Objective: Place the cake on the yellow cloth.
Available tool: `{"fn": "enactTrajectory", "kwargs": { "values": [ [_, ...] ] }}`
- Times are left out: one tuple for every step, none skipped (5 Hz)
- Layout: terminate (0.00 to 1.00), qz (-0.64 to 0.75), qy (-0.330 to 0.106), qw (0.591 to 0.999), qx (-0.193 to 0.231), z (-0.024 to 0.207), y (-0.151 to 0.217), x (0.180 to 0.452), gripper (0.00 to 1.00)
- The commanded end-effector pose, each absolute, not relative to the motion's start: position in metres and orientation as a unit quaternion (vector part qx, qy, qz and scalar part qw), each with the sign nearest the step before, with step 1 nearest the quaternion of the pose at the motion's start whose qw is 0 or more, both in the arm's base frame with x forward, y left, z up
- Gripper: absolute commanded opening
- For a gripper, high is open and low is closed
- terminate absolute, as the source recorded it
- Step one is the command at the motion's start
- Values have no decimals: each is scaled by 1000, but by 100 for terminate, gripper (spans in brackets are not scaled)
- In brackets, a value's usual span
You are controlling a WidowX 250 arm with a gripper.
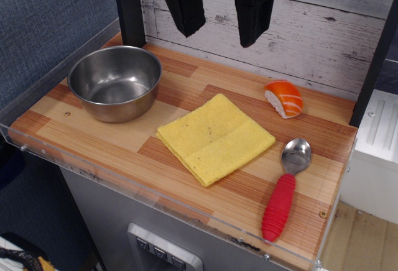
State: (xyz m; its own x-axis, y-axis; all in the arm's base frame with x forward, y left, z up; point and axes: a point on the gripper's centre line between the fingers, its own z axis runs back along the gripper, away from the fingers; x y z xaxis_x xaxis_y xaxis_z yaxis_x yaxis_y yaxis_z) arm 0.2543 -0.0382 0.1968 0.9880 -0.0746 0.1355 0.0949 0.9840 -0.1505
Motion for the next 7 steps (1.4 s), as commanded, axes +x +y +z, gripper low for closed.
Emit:
{"fn": "enactTrajectory", "kwargs": {
  "values": [
    [0, -43, -65, 994, -78, 197, -38, 254, 100],
    [0, -29, -101, 991, -80, 204, -55, 274, 100],
    [0, 7, -161, 984, -73, 205, -57, 289, 100],
    [0, 57, -213, 973, -67, 196, -55, 300, 100],
    [0, 131, -228, 964, -45, 181, -52, 309, 100],
    [0, 229, -219, 947, -52, 161, -55, 320, 100],
    [0, 300, -218, 926, -71, 147, -57, 336, 100]
  ]
}}
